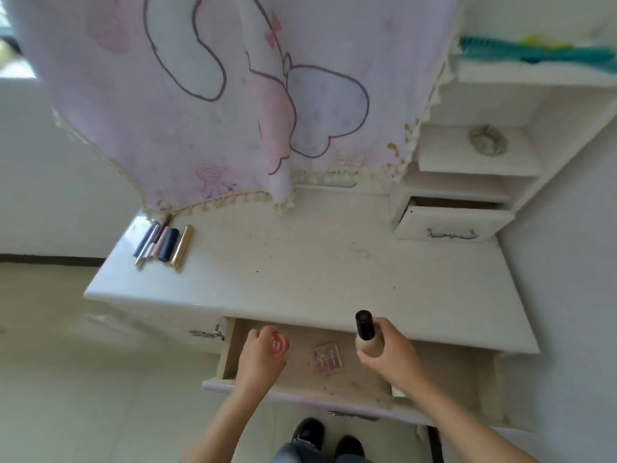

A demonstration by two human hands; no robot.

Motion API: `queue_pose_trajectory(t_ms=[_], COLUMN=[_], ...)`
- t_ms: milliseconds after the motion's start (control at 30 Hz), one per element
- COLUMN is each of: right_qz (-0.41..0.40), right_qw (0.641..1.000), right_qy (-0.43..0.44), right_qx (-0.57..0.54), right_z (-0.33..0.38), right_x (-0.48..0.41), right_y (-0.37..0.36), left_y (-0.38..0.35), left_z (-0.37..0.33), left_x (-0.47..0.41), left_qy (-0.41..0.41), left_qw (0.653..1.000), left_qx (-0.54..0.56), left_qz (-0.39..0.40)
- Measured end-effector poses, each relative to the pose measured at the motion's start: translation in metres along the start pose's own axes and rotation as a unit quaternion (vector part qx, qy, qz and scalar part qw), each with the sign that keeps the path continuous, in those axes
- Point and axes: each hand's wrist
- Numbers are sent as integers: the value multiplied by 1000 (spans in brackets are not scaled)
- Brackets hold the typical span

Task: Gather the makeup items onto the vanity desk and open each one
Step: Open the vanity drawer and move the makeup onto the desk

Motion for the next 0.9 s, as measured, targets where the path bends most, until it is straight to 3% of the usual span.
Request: queue_pose_trajectory(t_ms=[400,900], right_qz=[-27,10], right_qw=[983,990], right_qy=[127,110], right_qx=[-128,-90], right_z=[71,115], right_x=[-41,-135], right_y=[30,-22], left_y=[79,134], left_z=[-24,-18], left_x=[8,-79], left_qy=[-42,-5], left_qw=[977,989], left_qx=[123,15], left_qz=[-170,-144])
Point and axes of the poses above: each hand's wrist, its own x-axis away from the middle knuckle, its own y-axis out of the back of the hand, z = x × y, and after that the axes turned 13 degrees about y, right-handed
